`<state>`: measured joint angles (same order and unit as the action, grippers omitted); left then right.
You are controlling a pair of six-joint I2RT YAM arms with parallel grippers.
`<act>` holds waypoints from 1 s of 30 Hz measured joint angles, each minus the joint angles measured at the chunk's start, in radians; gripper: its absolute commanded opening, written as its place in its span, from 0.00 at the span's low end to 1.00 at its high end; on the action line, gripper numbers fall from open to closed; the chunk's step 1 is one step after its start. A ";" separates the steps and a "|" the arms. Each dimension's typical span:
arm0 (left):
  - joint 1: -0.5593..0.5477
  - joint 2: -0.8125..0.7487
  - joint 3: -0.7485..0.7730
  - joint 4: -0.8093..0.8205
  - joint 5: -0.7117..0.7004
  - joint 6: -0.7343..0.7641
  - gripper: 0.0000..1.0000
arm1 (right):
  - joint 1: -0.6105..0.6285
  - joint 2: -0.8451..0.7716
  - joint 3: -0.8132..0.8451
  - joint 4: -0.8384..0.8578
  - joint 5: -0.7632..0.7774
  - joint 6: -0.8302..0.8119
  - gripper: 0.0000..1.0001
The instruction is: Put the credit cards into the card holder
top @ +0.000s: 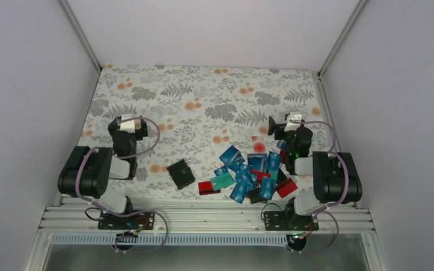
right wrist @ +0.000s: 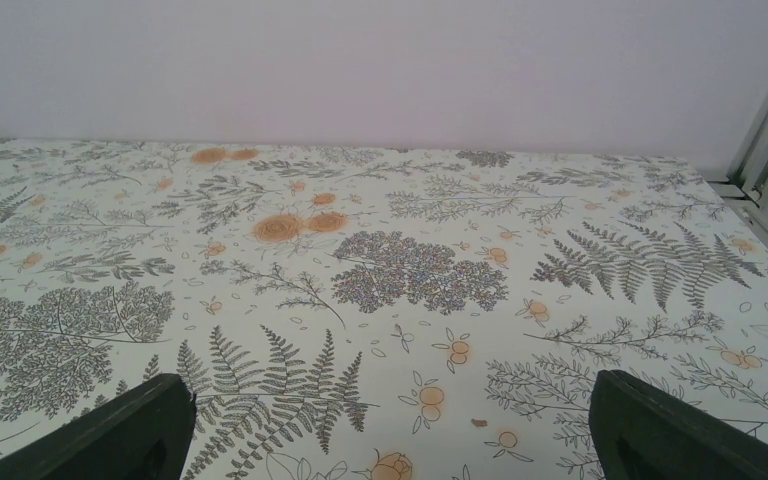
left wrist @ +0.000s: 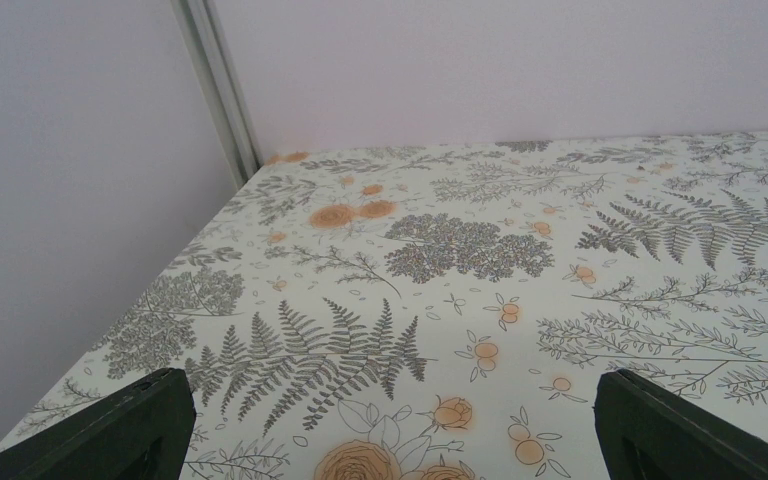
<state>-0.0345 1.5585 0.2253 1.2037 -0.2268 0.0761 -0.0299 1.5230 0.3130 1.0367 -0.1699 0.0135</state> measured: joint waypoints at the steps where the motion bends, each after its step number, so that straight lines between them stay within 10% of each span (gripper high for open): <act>1: 0.000 0.000 0.000 0.000 0.000 0.000 1.00 | 0.000 0.000 0.000 0.000 0.000 0.000 1.00; 15: 0.000 -0.016 0.008 -0.033 -0.005 -0.001 1.00 | -0.002 -0.002 0.007 -0.018 -0.002 0.000 1.00; 30: -0.013 -0.175 0.735 -1.201 -0.139 -0.383 1.00 | -0.001 -0.220 0.514 -0.608 -0.043 0.174 1.00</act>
<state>-0.0475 1.3830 0.9600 0.0029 -0.3656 -0.3073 -0.0311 1.3033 0.8272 0.4290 -0.2127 0.1875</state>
